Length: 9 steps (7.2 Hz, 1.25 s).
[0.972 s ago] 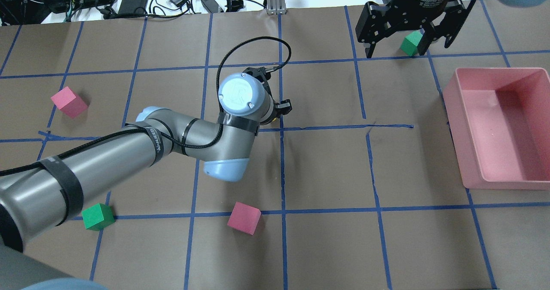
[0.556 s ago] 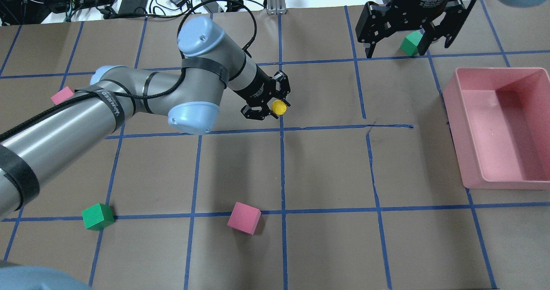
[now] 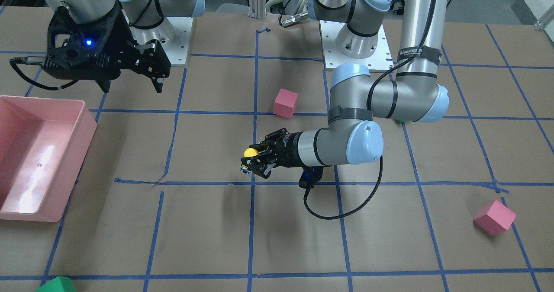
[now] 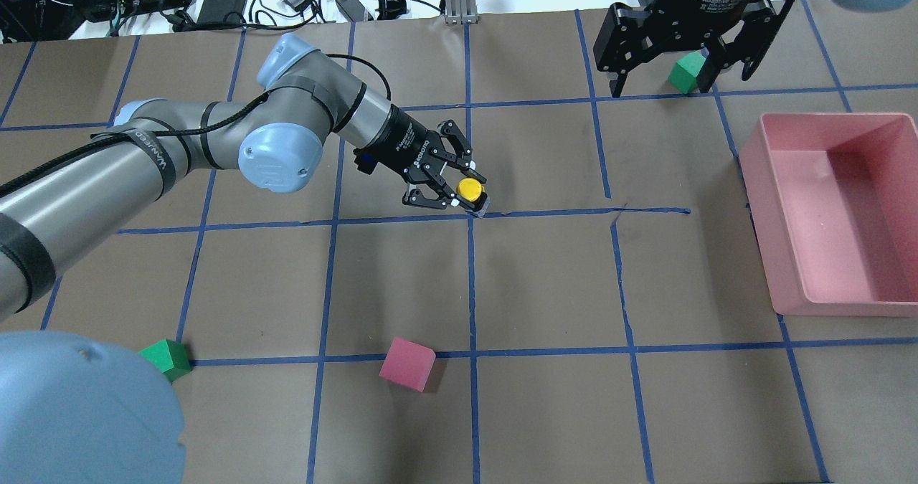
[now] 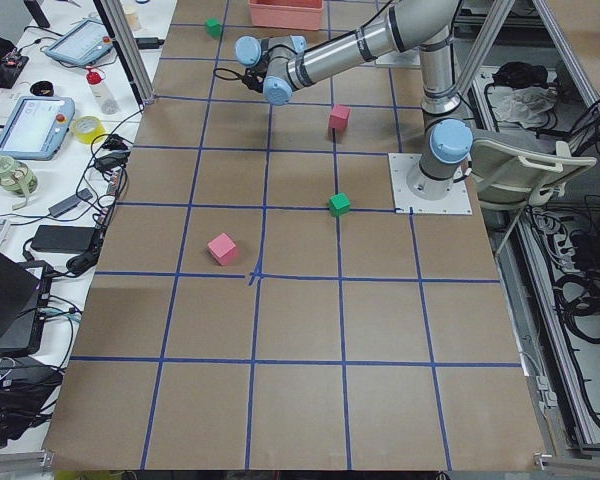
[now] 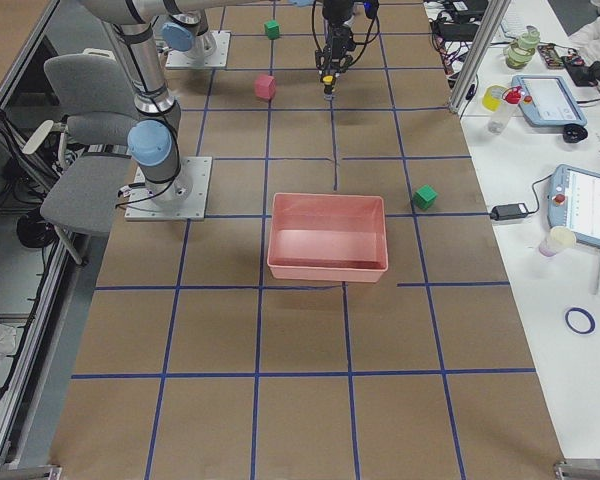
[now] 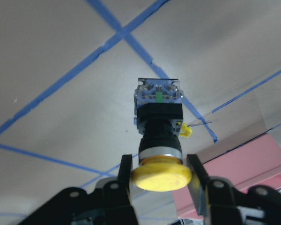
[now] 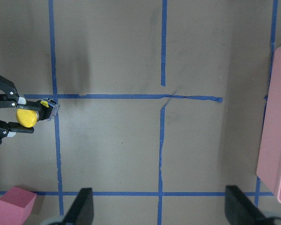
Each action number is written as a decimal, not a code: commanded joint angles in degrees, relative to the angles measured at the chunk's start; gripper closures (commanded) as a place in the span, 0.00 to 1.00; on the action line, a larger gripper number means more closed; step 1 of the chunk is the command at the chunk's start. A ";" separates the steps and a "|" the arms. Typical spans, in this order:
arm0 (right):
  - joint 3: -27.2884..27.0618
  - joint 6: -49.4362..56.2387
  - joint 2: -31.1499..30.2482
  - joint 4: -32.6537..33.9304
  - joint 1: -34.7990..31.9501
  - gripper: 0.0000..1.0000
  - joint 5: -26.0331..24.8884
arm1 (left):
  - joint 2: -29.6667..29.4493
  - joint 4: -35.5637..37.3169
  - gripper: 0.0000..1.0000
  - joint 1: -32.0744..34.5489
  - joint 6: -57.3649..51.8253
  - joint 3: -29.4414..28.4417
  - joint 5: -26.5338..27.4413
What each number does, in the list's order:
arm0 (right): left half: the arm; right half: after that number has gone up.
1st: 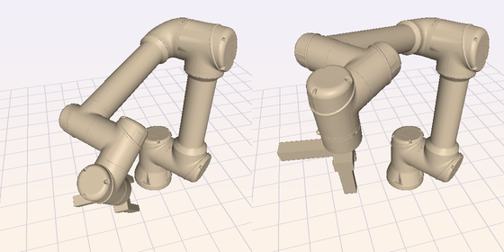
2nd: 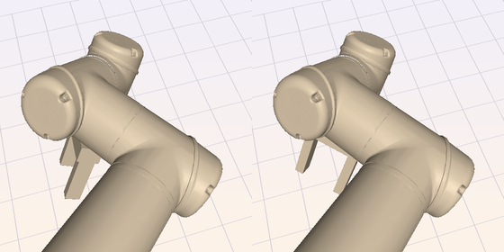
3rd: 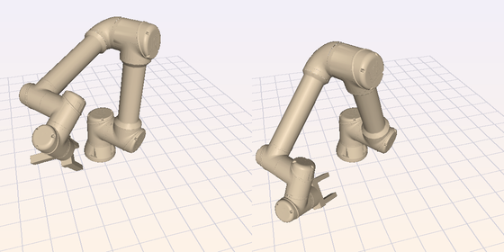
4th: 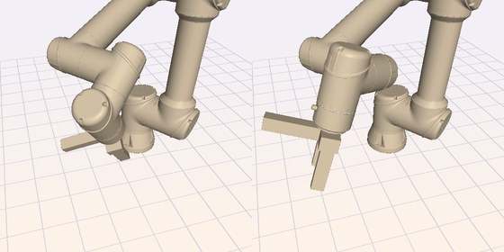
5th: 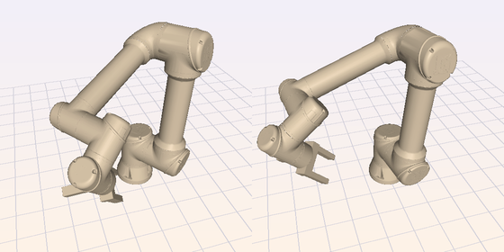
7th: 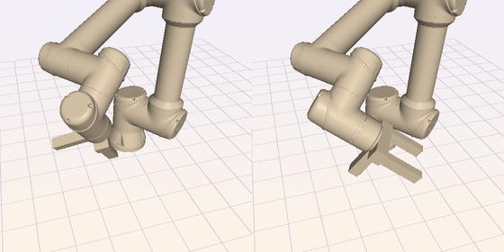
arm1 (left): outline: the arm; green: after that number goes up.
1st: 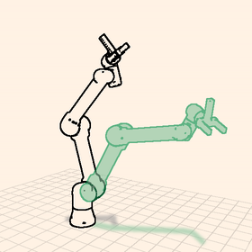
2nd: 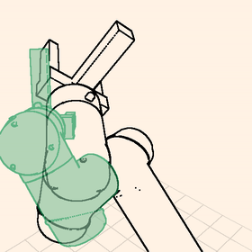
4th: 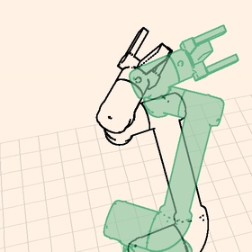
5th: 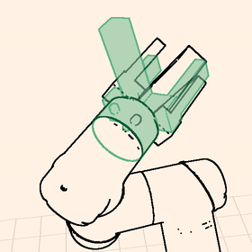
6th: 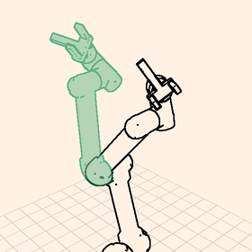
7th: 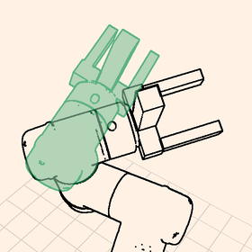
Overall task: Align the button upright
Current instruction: 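Rotate the button cap-up and set it down on the table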
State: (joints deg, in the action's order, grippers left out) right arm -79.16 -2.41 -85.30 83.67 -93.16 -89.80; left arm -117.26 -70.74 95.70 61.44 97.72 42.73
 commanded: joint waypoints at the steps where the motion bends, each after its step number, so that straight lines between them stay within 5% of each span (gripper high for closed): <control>1: -0.03 1.17 -0.04 0.09 0.00 0.00 -0.37 | -4.10 0.07 0.86 -0.16 -0.26 -0.25 -0.47; 4: -0.12 1.36 -0.04 0.09 0.00 0.00 -0.99 | -4.30 0.16 0.90 -0.07 1.93 -1.75 3.22; 6: -0.03 1.36 -0.04 0.09 0.00 0.00 -0.99 | -3.77 0.16 0.67 -0.07 1.22 -1.04 4.98; 7: -0.03 1.36 -0.04 0.09 0.00 0.01 -0.99 | -3.94 0.33 0.19 -0.07 1.22 -1.04 4.99; 8: -0.03 1.36 0.05 0.09 0.00 0.00 -1.08 | -3.77 0.60 0.00 0.10 1.57 -1.04 4.90; 9: -0.03 1.36 -0.04 0.09 0.00 0.00 -0.99 | -3.42 0.69 0.00 0.02 1.75 -1.13 4.82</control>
State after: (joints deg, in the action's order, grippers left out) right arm -79.20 -1.05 -85.31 83.76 -93.16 -90.83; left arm -120.98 -70.22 95.72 62.94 96.65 47.59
